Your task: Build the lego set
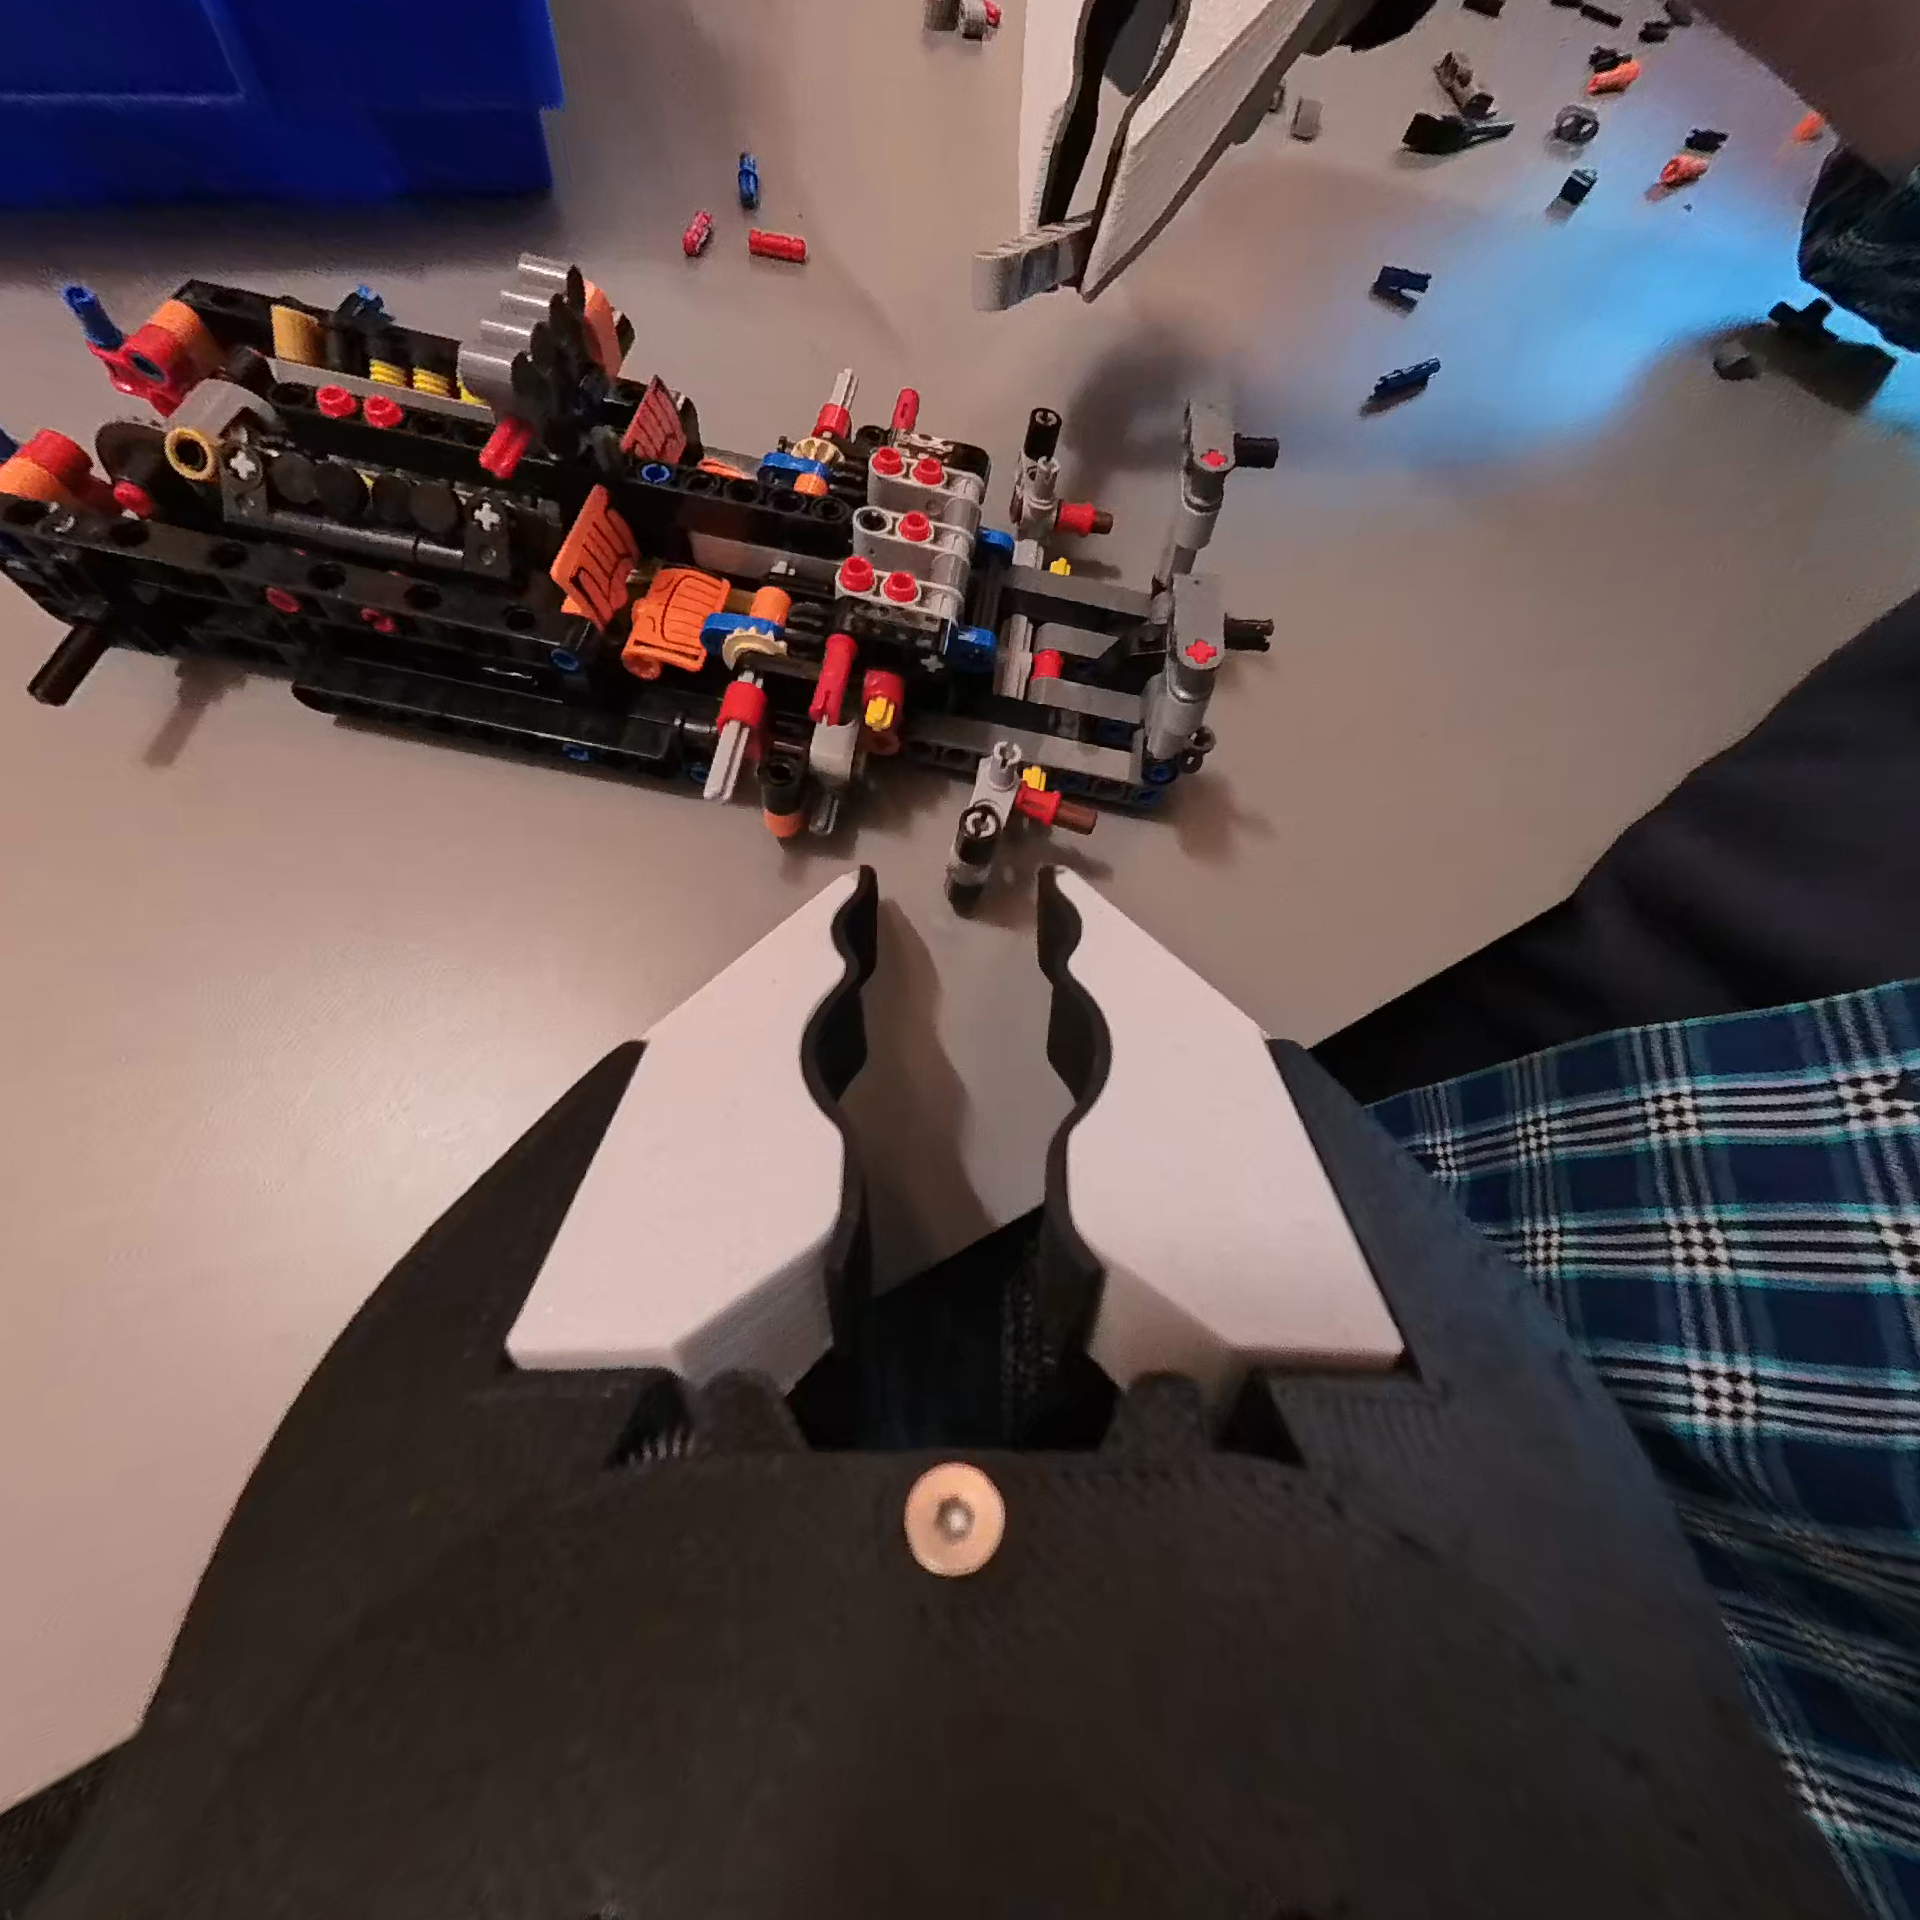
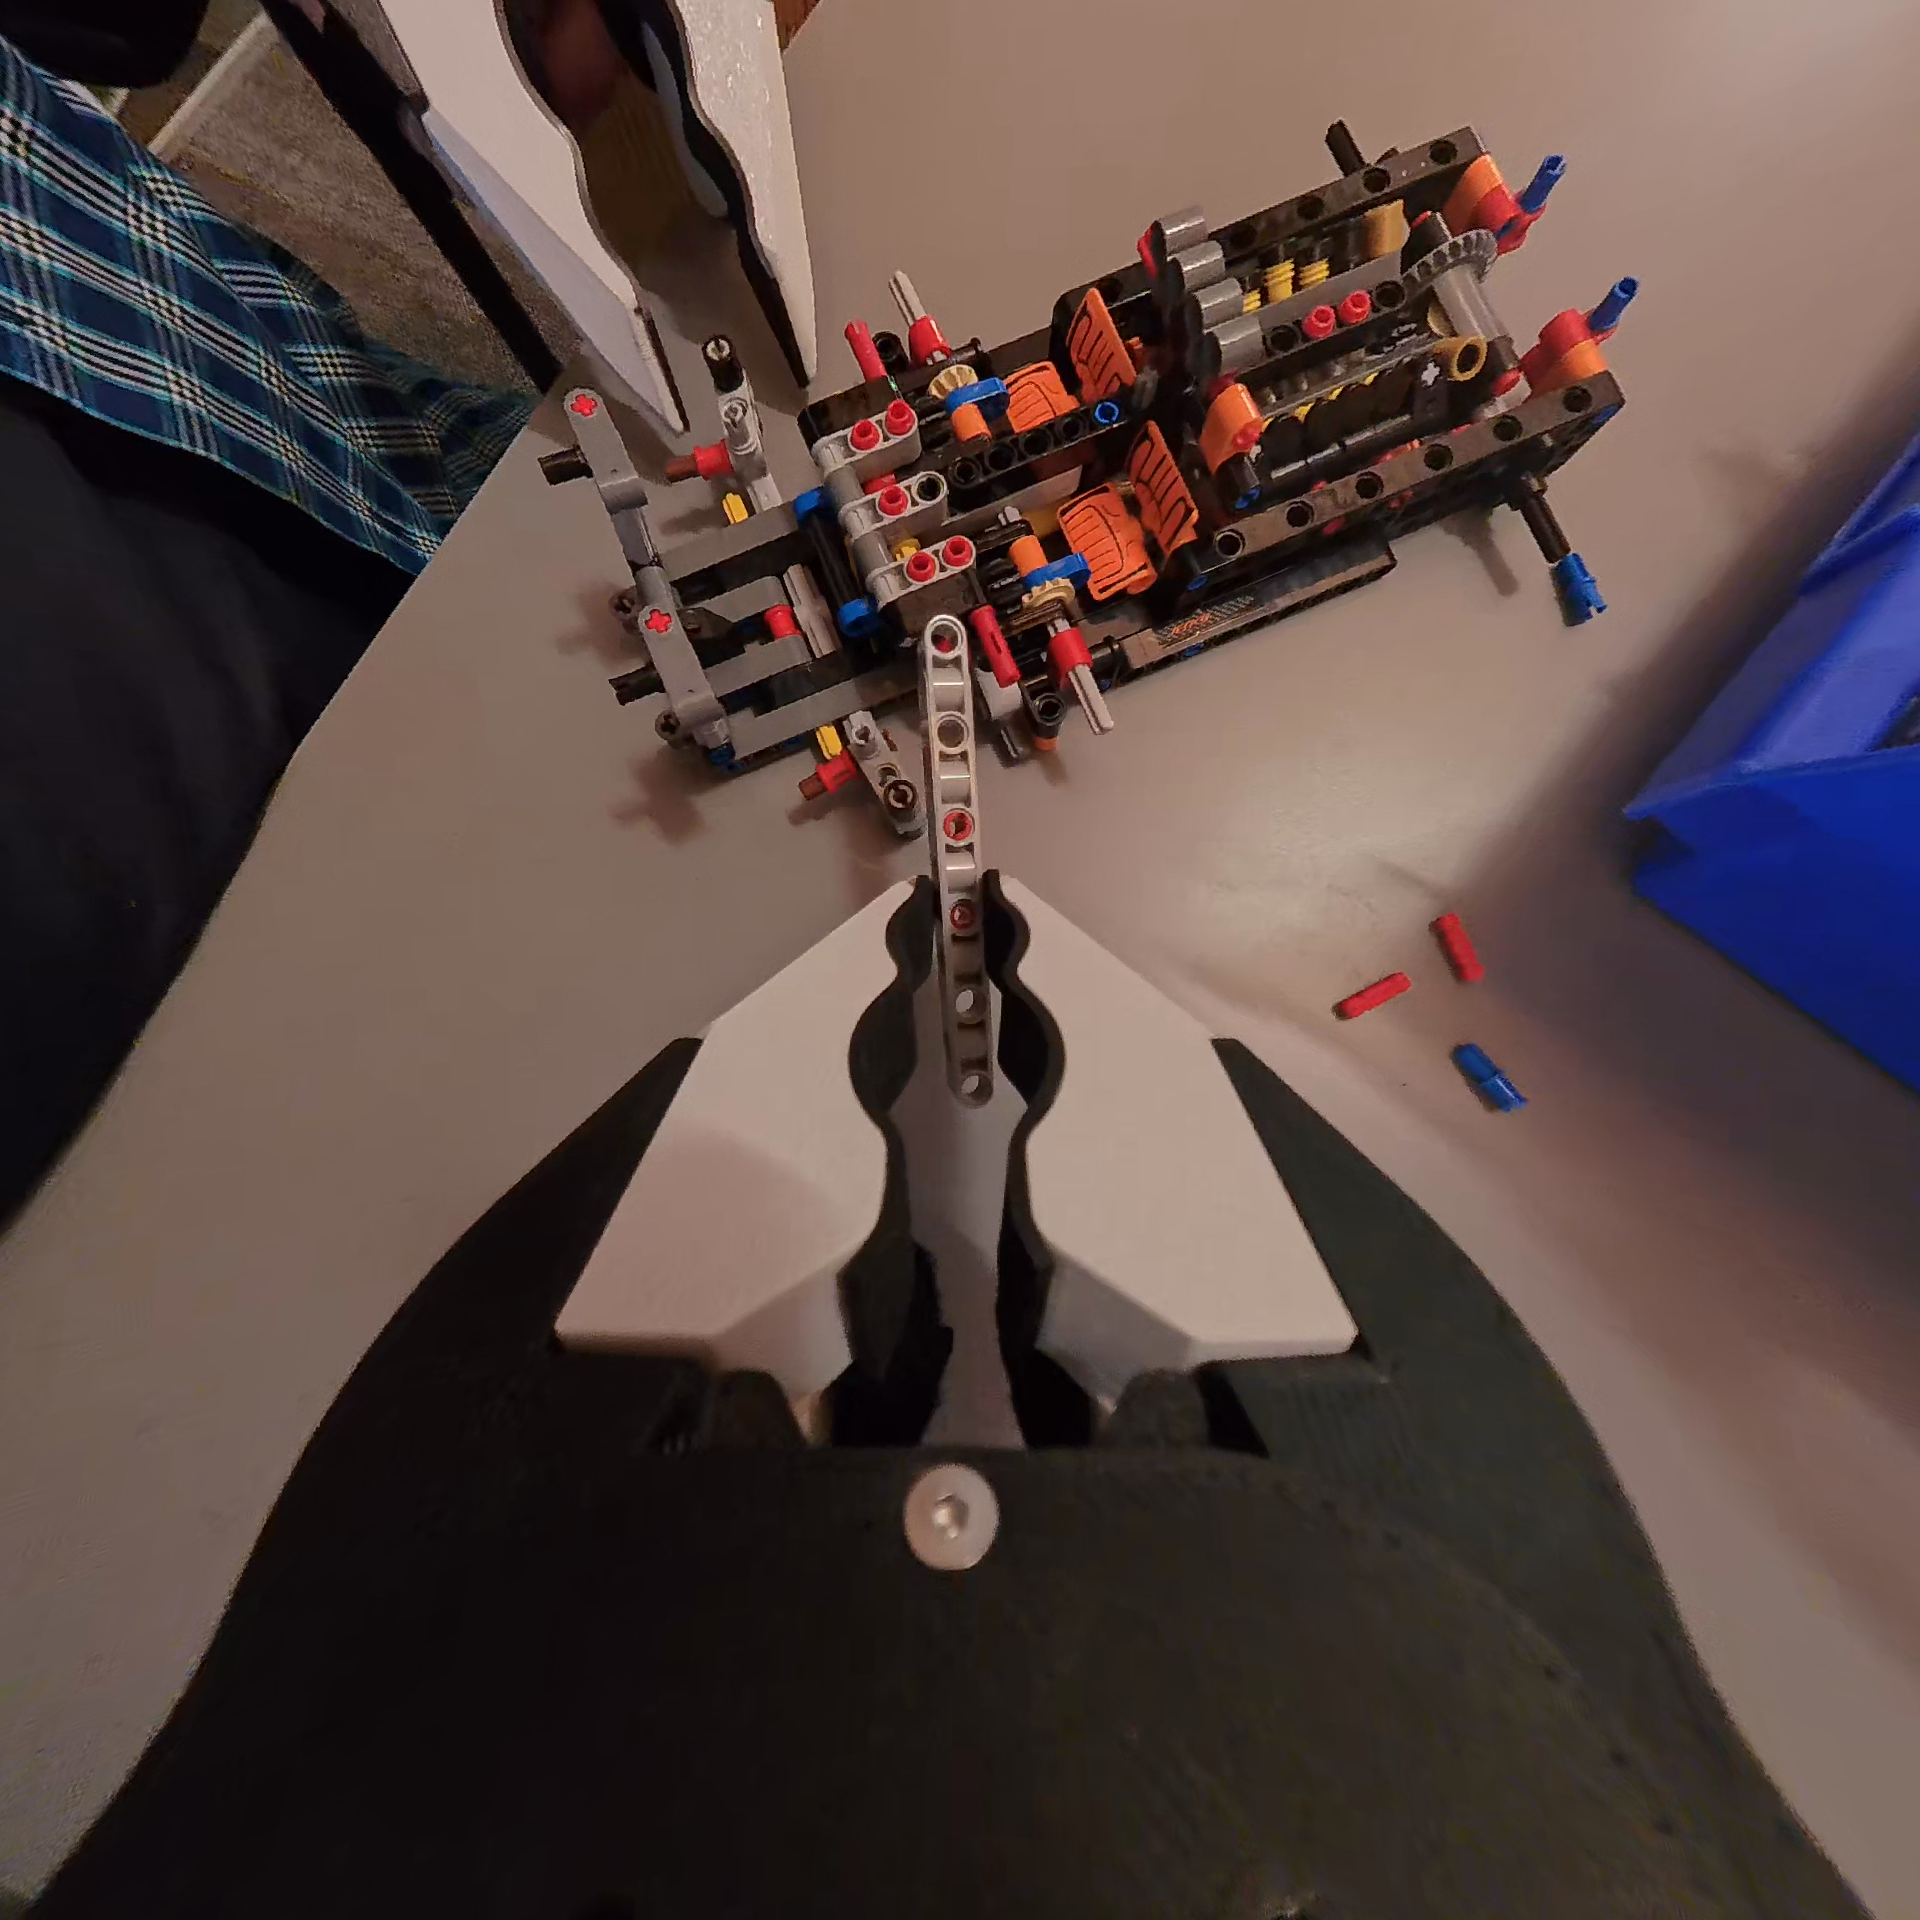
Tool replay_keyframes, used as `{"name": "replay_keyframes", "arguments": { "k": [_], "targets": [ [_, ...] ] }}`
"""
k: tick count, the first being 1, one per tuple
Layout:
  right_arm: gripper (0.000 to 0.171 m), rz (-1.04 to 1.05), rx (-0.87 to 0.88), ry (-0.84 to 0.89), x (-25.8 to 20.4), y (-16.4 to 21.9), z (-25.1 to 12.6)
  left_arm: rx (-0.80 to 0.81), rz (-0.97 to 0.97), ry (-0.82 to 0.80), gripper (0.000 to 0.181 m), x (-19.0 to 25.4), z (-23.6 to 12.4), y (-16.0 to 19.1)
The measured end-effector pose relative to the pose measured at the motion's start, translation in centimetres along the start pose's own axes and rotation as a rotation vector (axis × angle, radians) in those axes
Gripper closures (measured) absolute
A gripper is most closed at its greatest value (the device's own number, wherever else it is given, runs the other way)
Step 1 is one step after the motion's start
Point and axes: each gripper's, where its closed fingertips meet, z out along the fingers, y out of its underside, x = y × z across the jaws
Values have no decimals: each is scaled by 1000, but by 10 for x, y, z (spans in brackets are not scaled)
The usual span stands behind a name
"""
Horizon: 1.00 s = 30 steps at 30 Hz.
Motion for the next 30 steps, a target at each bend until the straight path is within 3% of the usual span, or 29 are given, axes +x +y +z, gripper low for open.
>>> {"name": "replay_keyframes", "arguments": {
  "k": [20,30],
  "targets": [
    [164,1,-5,-9,0,4,0,-2,6,3,155,2,2,0],
    [165,-151,-30,8,-15,-25,-7,1,2,-4,158,1,1,1]
  ]
}}
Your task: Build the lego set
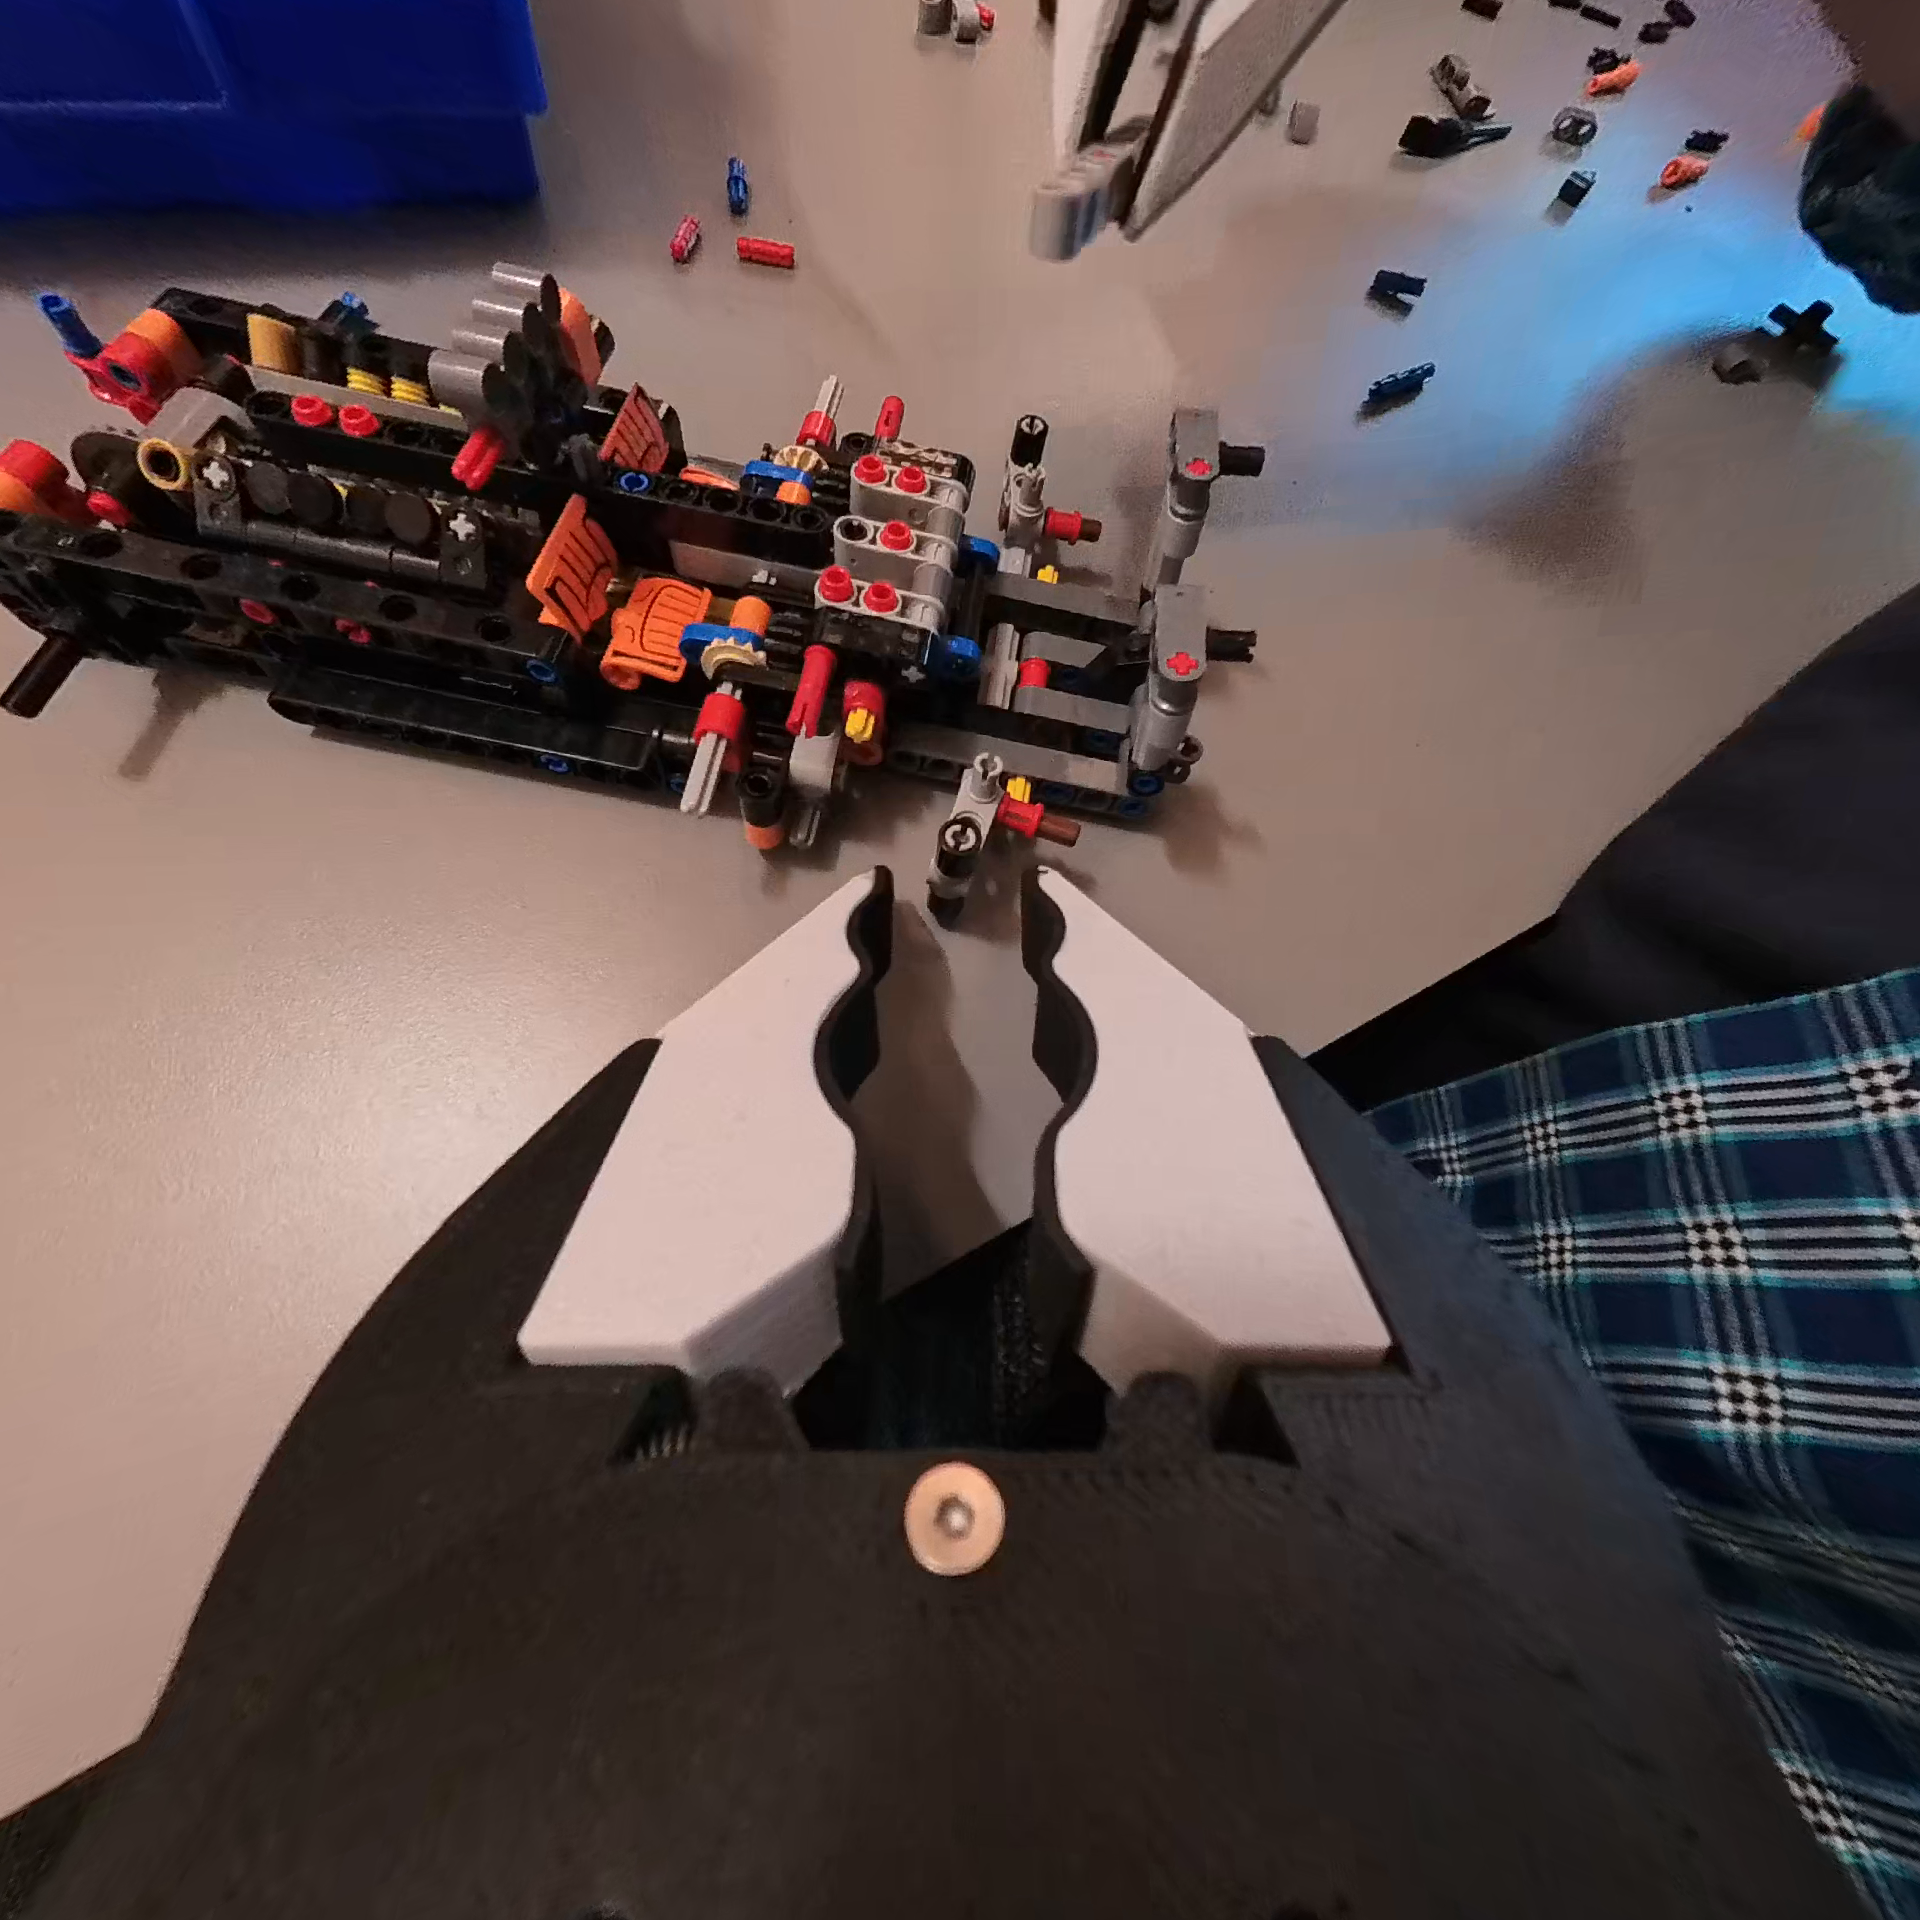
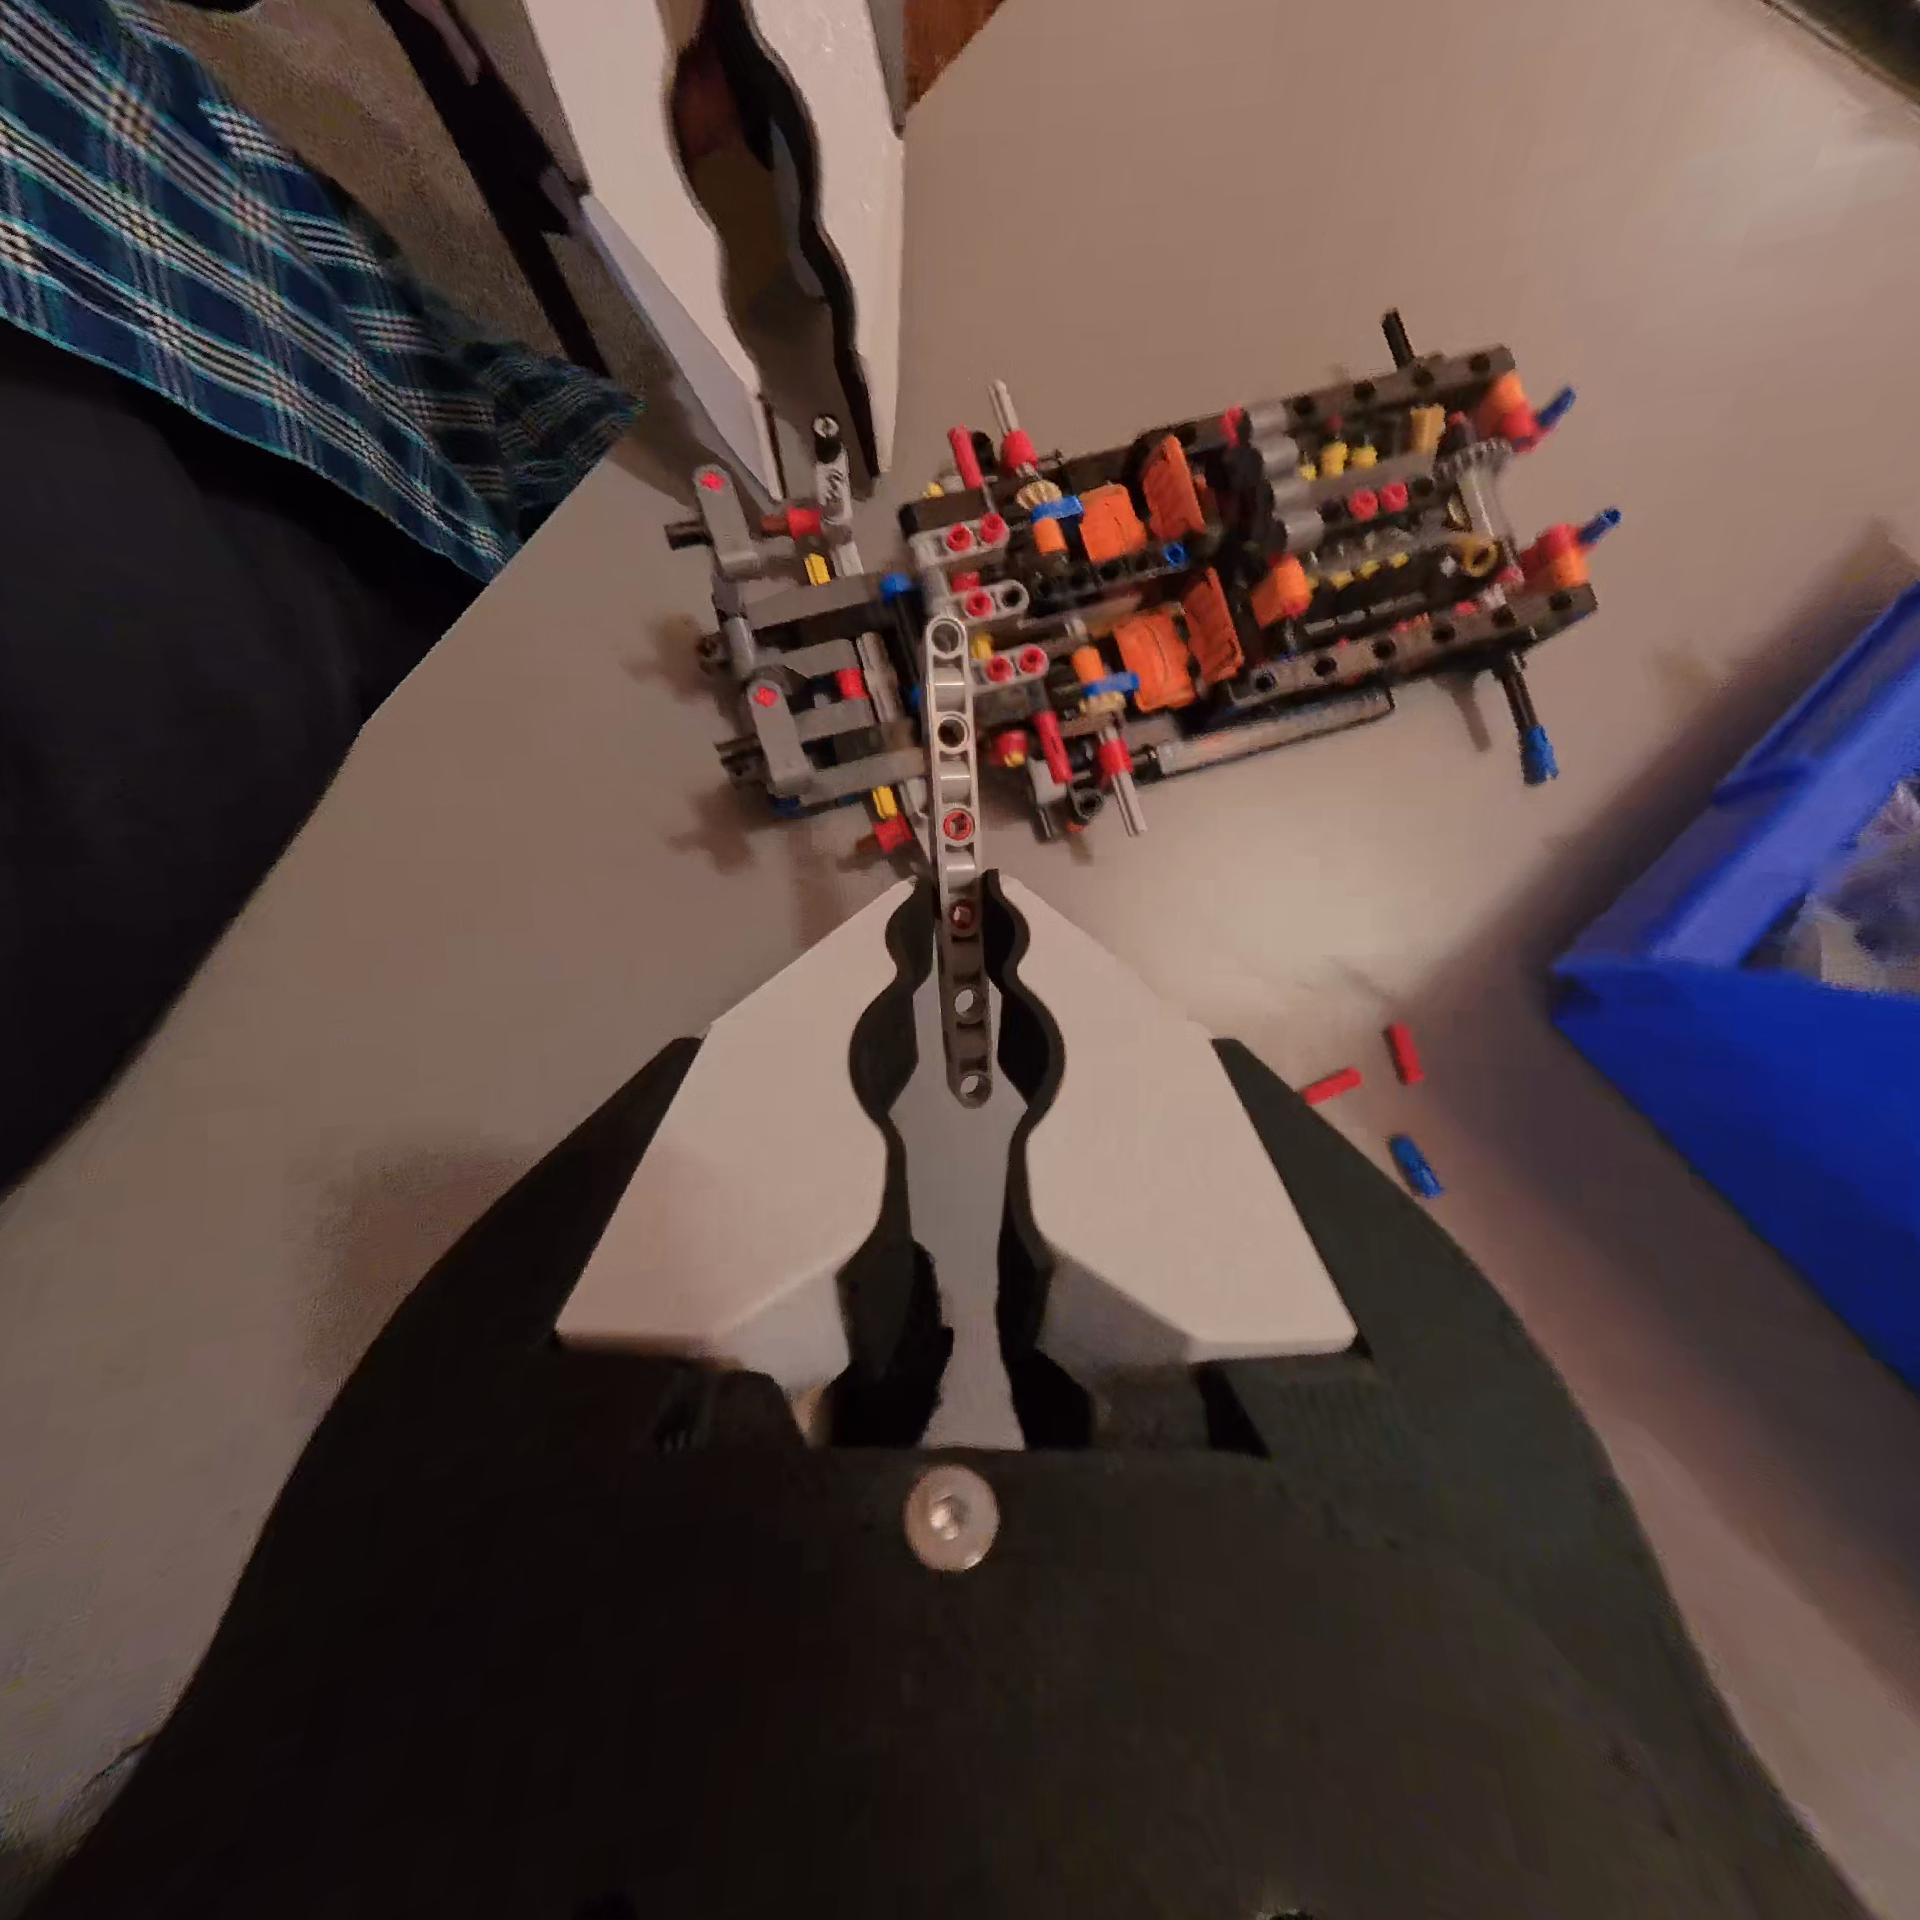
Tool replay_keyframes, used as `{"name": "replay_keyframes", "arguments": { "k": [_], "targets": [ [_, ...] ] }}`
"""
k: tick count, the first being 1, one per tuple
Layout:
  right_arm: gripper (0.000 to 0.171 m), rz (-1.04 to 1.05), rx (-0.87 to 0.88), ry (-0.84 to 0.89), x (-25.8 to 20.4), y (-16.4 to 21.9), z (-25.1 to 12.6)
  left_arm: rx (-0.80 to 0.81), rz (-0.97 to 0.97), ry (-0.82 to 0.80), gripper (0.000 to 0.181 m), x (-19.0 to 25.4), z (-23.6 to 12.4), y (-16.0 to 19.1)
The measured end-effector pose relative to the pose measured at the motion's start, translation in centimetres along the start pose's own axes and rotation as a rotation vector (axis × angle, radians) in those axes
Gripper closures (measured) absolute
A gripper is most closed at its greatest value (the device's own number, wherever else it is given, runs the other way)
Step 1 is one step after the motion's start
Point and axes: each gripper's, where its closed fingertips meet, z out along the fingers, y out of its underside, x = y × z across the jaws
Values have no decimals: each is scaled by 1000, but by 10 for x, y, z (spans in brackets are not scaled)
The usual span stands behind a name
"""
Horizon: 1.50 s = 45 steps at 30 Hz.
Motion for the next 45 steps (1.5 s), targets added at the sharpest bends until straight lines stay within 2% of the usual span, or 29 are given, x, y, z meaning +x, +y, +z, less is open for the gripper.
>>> {"name": "replay_keyframes", "arguments": {
  "k": [6,18,23,36,45],
  "targets": [
    [164,-96,-75,-47,-8,-7,22,-3,11,-17,160,-1,2,-2],
    [164,-140,-108,-108,-17,-24,45,-11,40,-9,171,3,5,0],
    [164,-138,-178,-132,-17,-24,49,-16,41,-13,174,-1,5,1],
    [165,-108,-233,-184,-20,-26,60,-36,69,43,174,-1,8,1],
    [165,-137,-316,-126,-17,-21,64,-33,75,39,174,-2,8,1]
  ]
}}
